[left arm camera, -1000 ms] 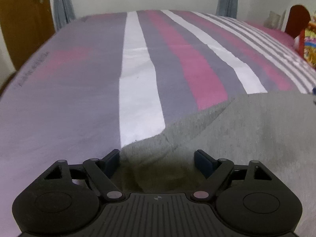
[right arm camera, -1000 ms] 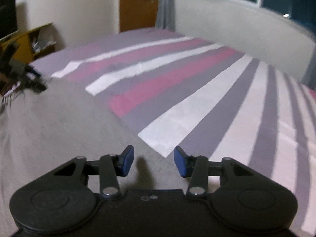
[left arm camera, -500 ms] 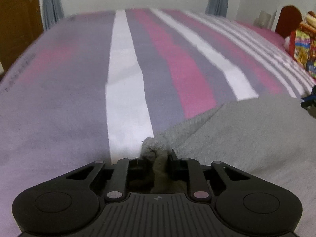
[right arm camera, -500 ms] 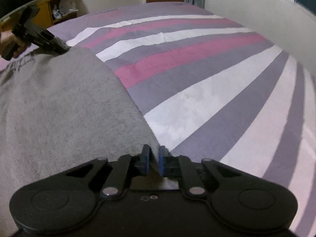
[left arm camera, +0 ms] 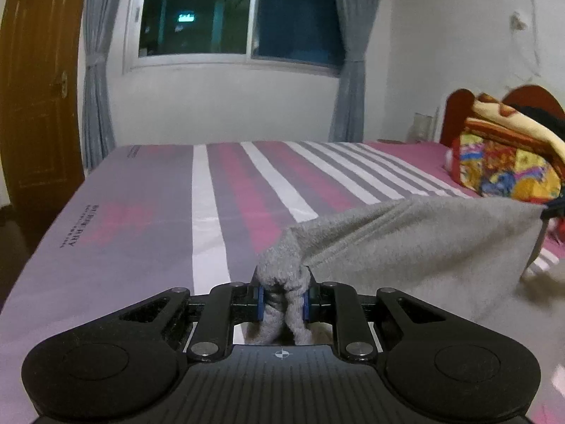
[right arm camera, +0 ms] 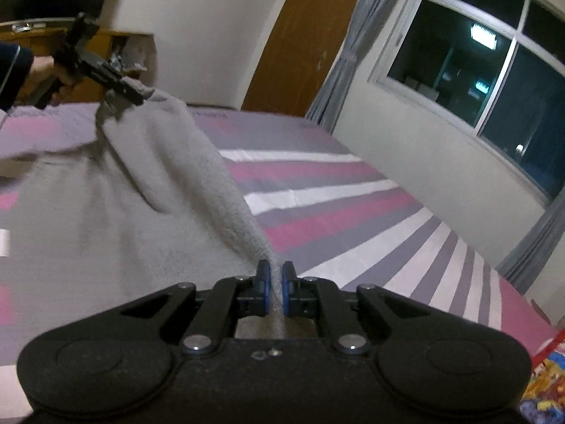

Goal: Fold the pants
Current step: 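Lift the hems with both grippers and fold them over toward the waistband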

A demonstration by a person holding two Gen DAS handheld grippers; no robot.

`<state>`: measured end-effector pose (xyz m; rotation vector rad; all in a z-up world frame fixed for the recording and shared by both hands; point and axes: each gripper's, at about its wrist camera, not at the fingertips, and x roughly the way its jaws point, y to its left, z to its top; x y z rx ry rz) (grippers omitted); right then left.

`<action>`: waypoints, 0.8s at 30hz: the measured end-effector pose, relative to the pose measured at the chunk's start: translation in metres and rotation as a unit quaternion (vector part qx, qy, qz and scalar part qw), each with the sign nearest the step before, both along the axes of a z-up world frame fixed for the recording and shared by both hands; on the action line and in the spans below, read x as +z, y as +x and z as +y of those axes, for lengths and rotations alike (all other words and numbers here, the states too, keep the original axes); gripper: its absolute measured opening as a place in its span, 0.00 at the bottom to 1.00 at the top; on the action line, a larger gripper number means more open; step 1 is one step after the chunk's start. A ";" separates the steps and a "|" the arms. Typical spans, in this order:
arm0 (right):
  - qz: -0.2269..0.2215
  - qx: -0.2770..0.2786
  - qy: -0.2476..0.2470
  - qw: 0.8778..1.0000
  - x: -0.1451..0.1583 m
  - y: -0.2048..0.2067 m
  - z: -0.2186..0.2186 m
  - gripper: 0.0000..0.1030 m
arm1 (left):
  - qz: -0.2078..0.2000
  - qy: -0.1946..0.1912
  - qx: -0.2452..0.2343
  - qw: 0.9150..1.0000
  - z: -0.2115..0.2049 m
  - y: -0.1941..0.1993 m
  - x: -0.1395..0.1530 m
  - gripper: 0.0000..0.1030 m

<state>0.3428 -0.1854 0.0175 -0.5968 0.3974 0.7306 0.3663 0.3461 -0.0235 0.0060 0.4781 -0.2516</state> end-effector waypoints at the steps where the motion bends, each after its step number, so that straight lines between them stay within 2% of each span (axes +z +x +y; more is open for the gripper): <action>1: 0.000 0.001 0.002 1.000 -0.001 -0.016 -0.002 0.06 | -0.003 0.005 0.000 1.000 -0.001 -0.015 -0.002 0.19; 3: 0.006 -0.001 0.002 1.000 -0.010 -0.040 -0.002 0.06 | -0.013 0.022 0.006 1.000 -0.005 -0.048 -0.011 0.19; 5: 0.024 -0.009 0.003 1.000 -0.030 -0.061 -0.001 0.07 | -0.012 0.019 0.017 1.000 -0.007 -0.074 -0.025 0.20; 6: 0.038 -0.017 0.008 0.999 -0.041 -0.069 -0.001 0.07 | -0.004 0.024 0.023 0.999 -0.009 -0.086 -0.035 0.21; 8: 0.069 -0.038 0.014 0.997 -0.068 -0.079 0.001 0.08 | 0.018 0.006 0.033 0.999 -0.012 -0.097 -0.054 0.23; 10: 0.089 -0.073 0.015 0.993 -0.094 -0.081 0.001 0.17 | 0.039 0.001 0.052 0.998 -0.010 -0.109 -0.070 0.26; 12: 0.107 -0.111 0.018 0.988 -0.107 -0.081 -0.004 0.25 | 0.047 -0.019 0.073 0.996 -0.006 -0.123 -0.076 0.36; 13: 0.104 -0.127 0.032 0.986 -0.106 -0.087 -0.009 0.32 | 0.050 -0.026 0.084 0.995 -0.002 -0.134 -0.076 0.44; 14: 0.102 -0.145 0.054 0.983 -0.101 -0.091 -0.015 0.38 | 0.051 -0.030 0.094 0.994 0.000 -0.141 -0.076 0.53; 15: 0.106 -0.162 0.085 0.978 -0.094 -0.095 -0.023 0.47 | 0.052 -0.035 0.106 0.992 0.004 -0.150 -0.077 0.58; 17: 0.116 -0.179 0.136 0.968 -0.080 -0.102 -0.037 0.48 | 0.052 -0.050 0.133 0.988 0.014 -0.170 -0.076 0.70; 20: 0.126 -0.206 0.172 0.955 -0.067 -0.109 -0.050 0.48 | 0.048 -0.102 0.181 0.977 0.026 -0.197 -0.079 0.72; 22: 0.140 -0.222 0.184 0.947 -0.065 -0.110 -0.050 0.48 | 0.046 -0.168 0.201 0.964 0.035 -0.214 -0.085 0.72; 24: 0.163 -0.239 0.193 0.938 -0.069 -0.108 -0.044 0.48 | 0.051 -0.242 0.189 0.950 0.040 -0.222 -0.094 0.72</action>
